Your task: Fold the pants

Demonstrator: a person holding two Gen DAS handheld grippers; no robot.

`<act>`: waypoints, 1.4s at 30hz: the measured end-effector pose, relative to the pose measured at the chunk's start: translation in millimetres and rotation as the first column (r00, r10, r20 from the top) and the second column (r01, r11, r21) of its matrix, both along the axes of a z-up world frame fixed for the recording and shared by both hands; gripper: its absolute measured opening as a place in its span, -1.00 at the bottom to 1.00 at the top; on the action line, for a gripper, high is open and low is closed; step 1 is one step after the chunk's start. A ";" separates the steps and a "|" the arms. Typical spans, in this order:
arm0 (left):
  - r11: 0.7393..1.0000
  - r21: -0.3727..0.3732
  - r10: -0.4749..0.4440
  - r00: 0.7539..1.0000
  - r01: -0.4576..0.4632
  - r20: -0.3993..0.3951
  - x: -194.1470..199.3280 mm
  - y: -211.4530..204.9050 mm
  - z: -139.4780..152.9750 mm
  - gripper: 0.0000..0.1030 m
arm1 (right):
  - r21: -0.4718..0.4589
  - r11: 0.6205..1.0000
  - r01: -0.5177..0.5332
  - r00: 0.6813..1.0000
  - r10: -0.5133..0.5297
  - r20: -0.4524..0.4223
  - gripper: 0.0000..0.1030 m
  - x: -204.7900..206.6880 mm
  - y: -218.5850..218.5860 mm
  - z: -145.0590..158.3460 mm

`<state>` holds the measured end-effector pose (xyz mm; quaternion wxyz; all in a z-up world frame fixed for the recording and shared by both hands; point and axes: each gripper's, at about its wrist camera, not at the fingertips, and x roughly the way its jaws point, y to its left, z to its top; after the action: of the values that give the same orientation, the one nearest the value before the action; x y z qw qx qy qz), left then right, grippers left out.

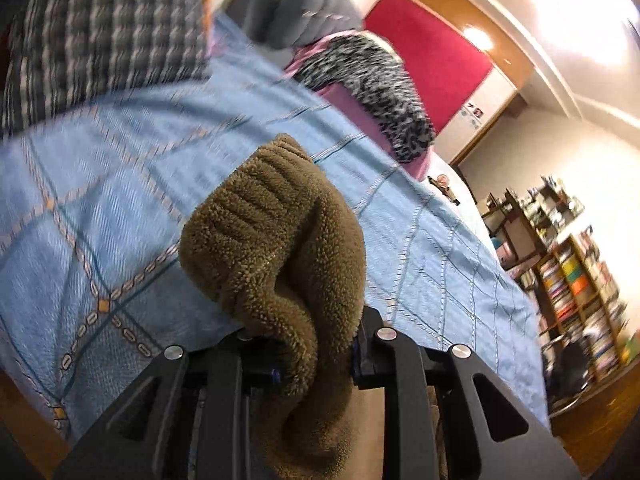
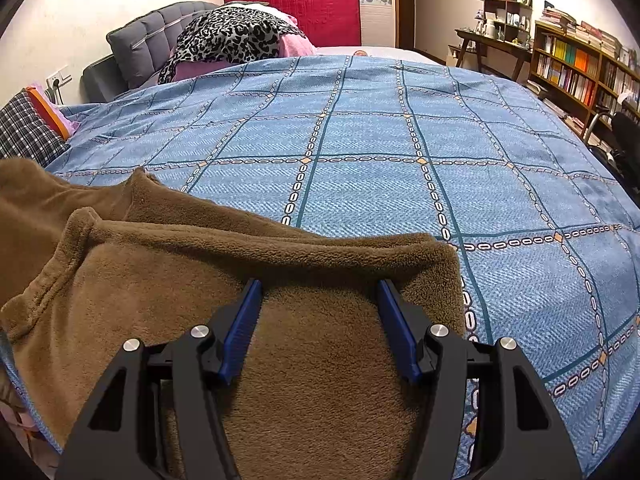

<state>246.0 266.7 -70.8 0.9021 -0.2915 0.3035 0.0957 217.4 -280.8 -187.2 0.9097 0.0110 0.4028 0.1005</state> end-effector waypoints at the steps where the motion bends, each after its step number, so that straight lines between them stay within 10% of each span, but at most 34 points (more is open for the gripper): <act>1: 0.999 0.032 -0.014 1.000 0.014 0.013 -1.0 -11.0 8.3 -0.57 | 0.003 1.000 -0.001 1.000 0.001 -0.002 0.19 0.2 -0.5 0.4; 6: 0.980 0.173 -0.109 0.992 0.097 0.057 -10.8 -65.8 41.6 -0.57 | 0.026 1.000 -0.003 1.000 0.003 -0.008 0.19 -0.5 -3.6 3.6; 16: 0.850 0.427 -0.343 0.939 0.308 0.005 -21.8 -207.5 53.8 -0.57 | 0.158 0.987 0.013 1.000 -0.017 0.025 0.19 -19.3 -22.2 21.5; 36: 0.602 0.588 -0.548 0.815 0.541 -0.189 -15.0 -371.1 -19.6 -0.46 | 0.311 0.946 0.091 0.992 -0.112 0.049 0.19 -61.0 -75.0 37.4; 42: 0.580 0.504 -0.590 0.757 0.640 -0.283 -9.7 -378.8 -43.5 -0.43 | 0.323 0.940 0.107 0.991 -0.127 0.043 0.19 -69.3 -85.3 37.1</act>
<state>236.4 -112.1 -114.3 0.9087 0.1213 0.3796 -0.1240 148.1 -366.0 -150.1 0.9123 0.1793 0.3510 0.1107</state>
